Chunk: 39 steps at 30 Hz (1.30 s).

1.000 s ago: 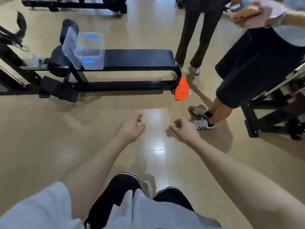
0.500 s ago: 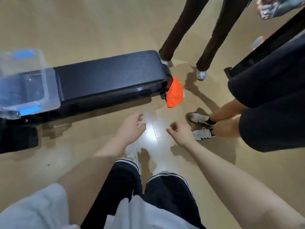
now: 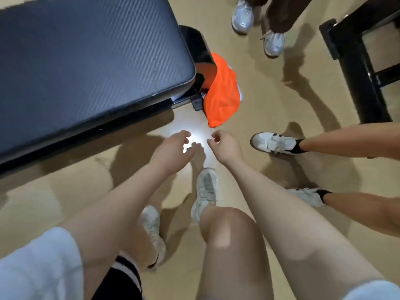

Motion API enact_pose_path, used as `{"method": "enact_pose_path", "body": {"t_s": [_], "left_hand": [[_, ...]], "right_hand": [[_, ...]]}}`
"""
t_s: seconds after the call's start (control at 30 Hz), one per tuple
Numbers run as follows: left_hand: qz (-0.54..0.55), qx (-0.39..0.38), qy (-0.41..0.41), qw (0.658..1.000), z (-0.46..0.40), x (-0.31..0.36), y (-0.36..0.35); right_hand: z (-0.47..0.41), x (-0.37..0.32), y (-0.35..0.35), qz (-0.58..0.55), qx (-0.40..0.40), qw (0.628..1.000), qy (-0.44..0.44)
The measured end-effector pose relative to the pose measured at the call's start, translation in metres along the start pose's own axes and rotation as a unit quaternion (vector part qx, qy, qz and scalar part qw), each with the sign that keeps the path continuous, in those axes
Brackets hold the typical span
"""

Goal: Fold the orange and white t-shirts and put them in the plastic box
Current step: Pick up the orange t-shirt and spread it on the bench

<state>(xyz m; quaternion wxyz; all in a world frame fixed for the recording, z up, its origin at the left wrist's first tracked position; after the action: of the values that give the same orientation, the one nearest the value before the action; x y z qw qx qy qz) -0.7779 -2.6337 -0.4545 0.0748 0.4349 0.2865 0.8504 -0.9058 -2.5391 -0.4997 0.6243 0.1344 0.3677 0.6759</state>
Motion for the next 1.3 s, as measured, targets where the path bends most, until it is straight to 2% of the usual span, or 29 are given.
{"method": "enact_pose_path", "body": {"t_s": [0.13,0.27,0.33,0.47,0.57,0.67,0.8,0.87,0.97,1.03,1.1,1.2,1.3], "left_hand": [[-0.033,-0.009,-0.002,0.999,-0.107,-0.061,-0.054],[-0.091,-0.014,-0.033,0.995,-0.174,-0.101,-0.083],[-0.128,-0.007,-0.023,0.991,-0.192,-0.114,-0.09],[-0.156,-0.028,-0.007,0.987,-0.203,-0.123,-0.091],[-0.163,-0.034,-0.014,0.986,-0.199,-0.117,-0.081],[-0.132,-0.041,-0.015,0.99,-0.181,-0.093,-0.069],[-0.063,-0.102,0.011,0.993,-0.126,-0.028,-0.04],[-0.054,-0.084,-0.001,0.995,-0.096,0.012,-0.015],[-0.011,-0.015,-0.009,1.0,-0.049,0.083,0.041],[0.027,0.043,-0.03,0.998,-0.019,0.128,0.083],[0.045,0.076,-0.079,0.993,0.007,0.169,0.128],[0.072,0.068,-0.141,0.985,0.042,0.217,0.191],[0.157,0.054,-0.132,0.977,0.073,0.25,0.239]], "right_hand": [[-0.137,0.029,-0.056,0.055,0.013,0.998,0.022],[-0.233,0.057,-0.097,0.121,0.041,0.992,0.018],[-0.261,0.07,-0.11,0.163,0.044,0.986,0.019],[-0.285,0.079,-0.127,0.205,0.155,0.963,0.077],[-0.285,0.072,-0.118,0.207,0.103,0.969,0.092],[-0.25,0.055,-0.08,0.128,0.135,0.977,0.105],[-0.153,0.018,0.008,-0.001,0.145,0.975,0.169],[-0.101,-0.004,0.059,-0.092,0.122,0.974,0.168],[-0.013,-0.039,0.141,-0.171,0.091,0.964,0.184],[0.041,-0.065,0.19,-0.18,0.04,0.96,0.212],[0.087,-0.09,0.23,-0.175,-0.044,0.954,0.238],[0.141,-0.133,0.282,-0.134,-0.166,0.942,0.261],[0.177,-0.177,0.317,-0.076,-0.231,0.922,0.3]]}}
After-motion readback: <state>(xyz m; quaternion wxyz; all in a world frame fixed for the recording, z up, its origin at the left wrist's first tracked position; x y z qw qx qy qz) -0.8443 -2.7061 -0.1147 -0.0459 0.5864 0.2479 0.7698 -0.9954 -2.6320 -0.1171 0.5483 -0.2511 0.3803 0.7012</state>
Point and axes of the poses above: each hand's wrist, its own z-axis away from the middle knuckle, its own y-axis out of the back of the hand, x = y × z, the point moved 1 cm from there along -z, towards the middle knuckle, and after that the axes turned 12 degrees about -y, right-handed, at the moved point
